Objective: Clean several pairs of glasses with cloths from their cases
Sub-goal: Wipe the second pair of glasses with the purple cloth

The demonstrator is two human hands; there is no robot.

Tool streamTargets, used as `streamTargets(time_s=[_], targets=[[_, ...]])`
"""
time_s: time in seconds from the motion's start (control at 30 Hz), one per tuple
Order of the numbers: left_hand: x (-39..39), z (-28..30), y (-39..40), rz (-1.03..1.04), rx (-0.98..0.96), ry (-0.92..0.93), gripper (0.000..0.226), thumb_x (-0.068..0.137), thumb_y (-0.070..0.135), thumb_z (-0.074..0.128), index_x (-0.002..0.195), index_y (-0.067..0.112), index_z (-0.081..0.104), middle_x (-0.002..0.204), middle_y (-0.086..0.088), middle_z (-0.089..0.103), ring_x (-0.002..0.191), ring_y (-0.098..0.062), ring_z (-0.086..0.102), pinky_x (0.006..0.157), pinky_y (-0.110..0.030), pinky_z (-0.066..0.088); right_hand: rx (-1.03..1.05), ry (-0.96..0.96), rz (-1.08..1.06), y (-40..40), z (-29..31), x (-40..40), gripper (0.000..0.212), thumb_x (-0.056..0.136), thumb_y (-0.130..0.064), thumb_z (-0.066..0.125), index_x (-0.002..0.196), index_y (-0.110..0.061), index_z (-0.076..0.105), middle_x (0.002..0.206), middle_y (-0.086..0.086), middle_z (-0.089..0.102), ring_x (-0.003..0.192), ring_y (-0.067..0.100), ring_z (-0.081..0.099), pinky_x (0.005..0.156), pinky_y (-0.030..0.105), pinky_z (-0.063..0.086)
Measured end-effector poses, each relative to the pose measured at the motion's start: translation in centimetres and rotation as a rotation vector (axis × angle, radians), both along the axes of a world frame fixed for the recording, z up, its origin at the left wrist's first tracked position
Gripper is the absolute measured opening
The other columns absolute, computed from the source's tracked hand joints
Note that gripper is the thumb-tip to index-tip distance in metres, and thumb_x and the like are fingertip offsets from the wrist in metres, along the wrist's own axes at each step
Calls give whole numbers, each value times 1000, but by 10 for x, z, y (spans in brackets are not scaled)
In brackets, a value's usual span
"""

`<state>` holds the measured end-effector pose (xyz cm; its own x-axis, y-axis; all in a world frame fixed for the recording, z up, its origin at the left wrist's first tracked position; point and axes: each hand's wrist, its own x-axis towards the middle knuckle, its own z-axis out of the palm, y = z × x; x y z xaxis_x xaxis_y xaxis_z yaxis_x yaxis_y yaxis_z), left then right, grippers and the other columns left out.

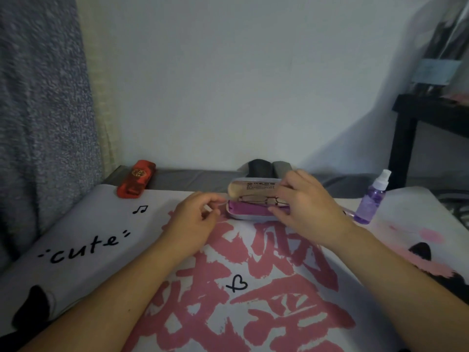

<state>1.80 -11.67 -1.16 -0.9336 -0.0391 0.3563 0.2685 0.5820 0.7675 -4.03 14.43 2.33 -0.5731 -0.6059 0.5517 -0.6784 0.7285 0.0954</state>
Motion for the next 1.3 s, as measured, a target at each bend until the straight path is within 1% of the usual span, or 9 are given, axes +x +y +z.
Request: streamTargets(time_s=[0.27, 0.4, 0.53, 0.67, 0.77, 0.83, 0.9, 1.03, 1.3], targets=[[-1, -3, 0, 10, -26, 4, 31, 97, 11, 62, 111, 37, 68, 111, 22, 58, 88, 9, 59, 75, -7, 43, 103, 35, -59, -17, -14, -14, 32, 82, -40, 78, 106, -19, 77, 94, -3, 50, 94, 21, 46, 80, 34, 43], [-1, -2, 1, 8, -12, 2, 33, 97, 9, 62, 105, 41, 66, 109, 21, 57, 82, 9, 59, 72, -7, 41, 100, 3, -27, -11, -15, -12, 34, 91, -48, 58, 102, -23, 78, 94, -4, 51, 95, 21, 47, 81, 37, 44], [-2, -1, 1, 29, -33, -42, 32, 98, 17, 61, 121, 39, 62, 118, 15, 56, 86, 8, 60, 73, -10, 43, 13, -38, -2, -6, -16, -7, 34, 97, -40, 53, 115, -20, 74, 102, -4, 56, 98, 21, 49, 84, 40, 47], [1, 2, 13, -1, -73, -93, 83, 89, 37, 75, 153, 47, 24, 145, 15, 34, 120, 1, 47, 102, -25, 44, -409, -103, -111, 10, -16, -9, 33, 98, -18, 59, 131, -15, 63, 112, -1, 55, 107, 18, 52, 94, 39, 51], [-13, 6, 31, -67, -147, -103, 119, 78, 41, 85, 155, 52, -4, 160, 21, 9, 144, -6, 19, 117, -38, 28, -656, -362, -239, 14, -15, -11, 49, 104, -22, 53, 151, -24, 41, 143, -5, 45, 130, 9, 45, 112, 32, 41], [-25, 6, 42, -108, -150, -105, 126, 75, 41, 88, 153, 56, -11, 163, 18, 8, 148, -11, 18, 119, -41, 27, -695, -544, -188, 13, -15, -9, 58, 106, -28, 49, 159, -26, 27, 158, -7, 37, 142, 9, 37, 116, 30, 32], [-34, 4, 51, -102, -157, -84, 125, 75, 41, 88, 154, 54, -8, 159, 16, 16, 144, -13, 27, 115, -38, 33, -663, -622, -130, 11, -16, -4, 58, 107, -32, 45, 161, -28, 23, 160, -11, 37, 144, 7, 35, 113, 26, 30], [-33, -1, 46, -24, -380, 45, 106, 74, 53, 84, 154, 45, 16, 144, 14, 28, 127, -15, 44, 103, -35, 45, -504, -516, -95, 12, -17, 4, 50, 107, -37, 43, 155, -24, 38, 154, -7, 43, 138, 6, 40, 106, 19, 27], [-27, -1, 38, -6, -512, 84, 84, 74, 62, 79, 142, 37, 36, 131, 10, 36, 114, -13, 45, 96, -33, 48, -187, -500, -93, 20, -14, 12, 85, 86, -35, 79, 155, -28, 30, 149, -14, 35, 130, 8, 44, 98, 16, 32]])
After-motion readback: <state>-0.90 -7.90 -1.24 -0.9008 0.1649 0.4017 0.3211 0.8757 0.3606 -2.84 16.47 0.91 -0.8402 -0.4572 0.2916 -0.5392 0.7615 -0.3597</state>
